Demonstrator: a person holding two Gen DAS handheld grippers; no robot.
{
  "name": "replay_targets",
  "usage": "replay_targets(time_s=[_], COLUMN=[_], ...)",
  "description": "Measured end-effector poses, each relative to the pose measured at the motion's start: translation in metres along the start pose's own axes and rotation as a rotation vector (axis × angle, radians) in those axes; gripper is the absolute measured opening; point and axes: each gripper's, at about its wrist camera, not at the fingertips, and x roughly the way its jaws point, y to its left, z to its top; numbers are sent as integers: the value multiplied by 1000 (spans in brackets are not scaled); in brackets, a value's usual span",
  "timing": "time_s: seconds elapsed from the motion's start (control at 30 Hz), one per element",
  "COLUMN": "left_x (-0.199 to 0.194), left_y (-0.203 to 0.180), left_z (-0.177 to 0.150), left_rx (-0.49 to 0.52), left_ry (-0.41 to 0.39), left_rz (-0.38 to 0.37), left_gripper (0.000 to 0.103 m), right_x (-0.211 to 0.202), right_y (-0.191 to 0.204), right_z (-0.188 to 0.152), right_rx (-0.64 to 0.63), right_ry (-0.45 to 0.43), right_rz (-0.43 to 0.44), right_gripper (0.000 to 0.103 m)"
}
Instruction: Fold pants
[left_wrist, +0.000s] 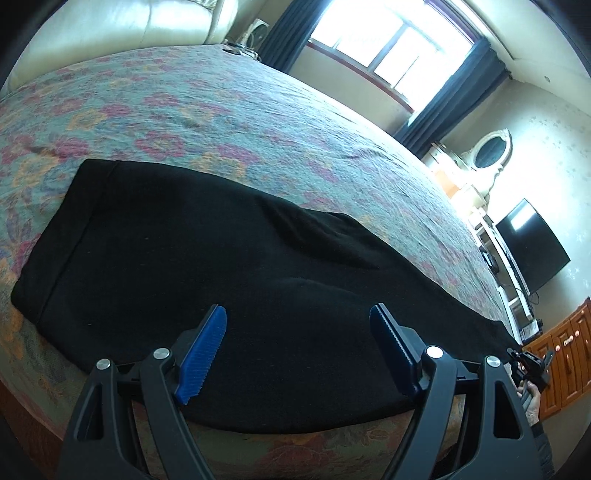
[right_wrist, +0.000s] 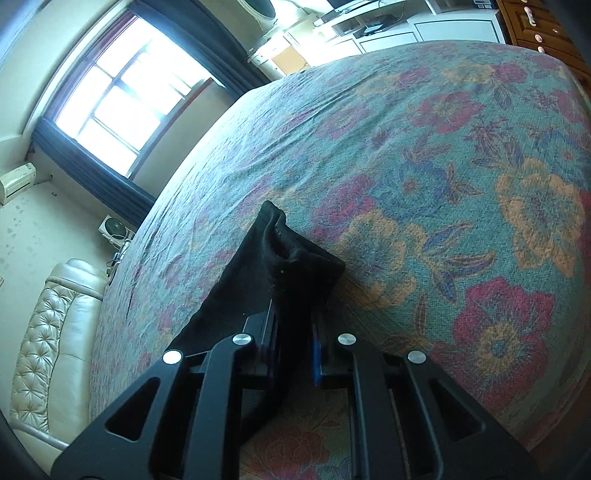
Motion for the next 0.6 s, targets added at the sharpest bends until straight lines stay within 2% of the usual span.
replay_targets(time_s=[0.17,0.3,0.43,0.6], left_x=[32,51,56,52], left_y=[-31,-29,-15,-14], left_z=[17,17,8,7], left_rx=[69,43,0,23], left_ry=[53,88,115,109], left_rz=[-78,-77,-59,-51], left_gripper=[79,79,79,79], right_x=[-2,-10,-18,-25], right_y=[12,34,75,141], right_z=[4,9,8,-9], right_rx=[-15,-65,-169,-321], right_ry=[-8,-25,-38,-34], right_rz=[18,51,95,171], right_gripper=[13,13,13,13])
